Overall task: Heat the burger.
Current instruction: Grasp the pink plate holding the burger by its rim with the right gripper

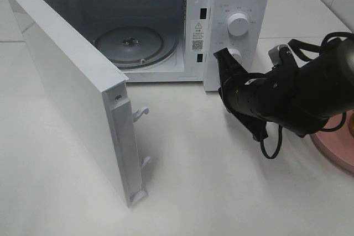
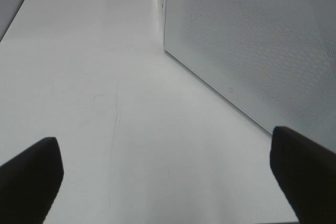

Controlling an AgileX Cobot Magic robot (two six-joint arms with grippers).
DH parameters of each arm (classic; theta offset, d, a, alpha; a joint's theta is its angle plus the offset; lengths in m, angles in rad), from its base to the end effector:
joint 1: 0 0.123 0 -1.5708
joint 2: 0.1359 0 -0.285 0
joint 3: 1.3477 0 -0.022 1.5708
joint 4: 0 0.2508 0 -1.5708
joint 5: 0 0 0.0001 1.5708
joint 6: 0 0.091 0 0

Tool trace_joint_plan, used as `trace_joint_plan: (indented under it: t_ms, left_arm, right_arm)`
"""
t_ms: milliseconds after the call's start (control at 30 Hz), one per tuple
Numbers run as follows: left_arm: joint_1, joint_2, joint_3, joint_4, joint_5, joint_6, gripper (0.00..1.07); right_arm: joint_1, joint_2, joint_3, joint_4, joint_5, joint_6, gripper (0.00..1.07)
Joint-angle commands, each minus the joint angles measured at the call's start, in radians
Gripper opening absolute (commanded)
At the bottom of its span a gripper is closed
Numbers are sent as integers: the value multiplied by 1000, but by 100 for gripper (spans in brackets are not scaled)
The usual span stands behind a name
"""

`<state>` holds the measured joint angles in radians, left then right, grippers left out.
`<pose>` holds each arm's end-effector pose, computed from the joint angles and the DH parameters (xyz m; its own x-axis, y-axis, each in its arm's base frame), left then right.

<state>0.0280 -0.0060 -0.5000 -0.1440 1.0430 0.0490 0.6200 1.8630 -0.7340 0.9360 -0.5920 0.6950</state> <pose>-0.0052 -0.0114 0.2794 -0.4324 -0.0358 -0.9010 0.0738 0.9945 -0.0750 0.2906 0.1573 0.1268 -0.2461 0.9215 -0.3005 0.4932 0.3860 0.7796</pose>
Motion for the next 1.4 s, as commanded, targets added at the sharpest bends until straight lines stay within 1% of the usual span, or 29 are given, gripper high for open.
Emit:
trace_joint_plan:
  t_ms: [33, 100, 133, 167, 200, 233, 300, 333, 367, 433, 467, 500, 567, 633, 667, 700, 733, 767, 800, 833, 867, 900, 933, 967, 1000, 1067, 1100, 1233, 1400]
  left_arm:
    - [1, -7, 3, -7, -7, -5, 100]
    - [1, -7, 3, -7, -7, -5, 100]
    - [1, -7, 3, -7, -7, -5, 100]
    - [1, -7, 3, -7, -7, -5, 100]
    - [1, -7, 3, -7, -7, -5, 100]
    - [1, -7, 3, -7, -7, -5, 100]
    - [1, -7, 3, -7, -7, -5, 100]
    - [1, -7, 3, -7, -7, -5, 100]
    - [1, -7, 3, -7, -7, -5, 100]
    - [1, -7, 3, -7, -7, -5, 100]
    - [1, -7, 3, -7, -7, -5, 100]
    - [1, -7, 3, -7, -7, -5, 100]
    - [1, -7, 3, -7, -7, -5, 100]
    - [1, -7, 3, -7, -7, -5, 100]
    - [1, -7, 3, -7, -7, -5, 100]
    - [1, -7, 3, -7, -7, -5, 100]
    - [1, -7, 3, -7, -7, -5, 100]
    - [1, -7, 3, -7, -7, -5, 100]
    - [1, -7, 3, -7, -7, -5, 100]
    - [1, -7, 3, -7, -7, -5, 100]
    - [1, -7, 3, -7, -7, -5, 100]
    - [1, -7, 3, -7, -7, -5, 100]
    - [1, -7, 3, -7, -7, -5, 100]
    - [1, -7, 3, -7, -7, -5, 100]
    - [1, -7, 3, -7, -7, -5, 100]
    - [1, -7, 3, -7, -7, -5, 100]
    - [1, -7, 3, -7, -7, -5, 100]
    - [1, -7, 3, -7, -7, -5, 100]
    - [1, -7, 3, -7, -7, -5, 100]
  right_arm:
    - [-16, -76, 17, -13, 129, -233, 0]
    - [-23, -88, 17, -12, 161, -278, 0]
    - [-43, -118, 17, -12, 229, -383, 0]
    - [-43, -118, 17, -12, 229, -383, 0]
    - [-63, -145, 17, -12, 291, -495, 0]
    - [-63, -145, 17, -12, 291, -495, 0]
    - [-93, -189, 17, -12, 383, -641, 0]
    - [-93, -189, 17, -12, 383, -641, 0]
    - [-113, -211, 17, -12, 447, -711, 0]
    - [-125, -222, 17, -12, 483, -743, 0]
    - [-147, -241, 17, -13, 554, -823, 0]
    - [-147, -241, 17, -13, 554, -823, 0]
    - [-174, -264, 17, -19, 645, -918, 0]
    - [-185, -270, 17, -27, 681, -945, 0]
    - [-208, -280, 17, -65, 751, -979, 0]
    - [-208, -280, 17, -65, 751, -979, 0]
    - [-228, -293, 17, -131, 825, -994, 0]
    - [-235, -298, 17, -163, 860, -999, 0]
    - [-235, -298, 17, -163, 860, -999, 0]
    - [-245, -312, 17, -247, 916, -999, 0]
    - [-245, -312, 17, -247, 916, -999, 0]
    - [-246, -329, 17, -344, 966, -999, 0]
    - [-246, -340, 17, -391, 992, -998, 0]
    - [-246, -340, 17, -391, 992, -998, 0]
    - [-246, -358, 17, -456, 1042, -997, 0]
    - [-246, -368, 17, -480, 1063, -996, 0]
    - [-254, -387, 17, -513, 1102, -994, 0]
    - [-270, -418, 17, -535, 1158, -994, 0]
    - [-331, -456, 17, -599, 1260, -981, 2]
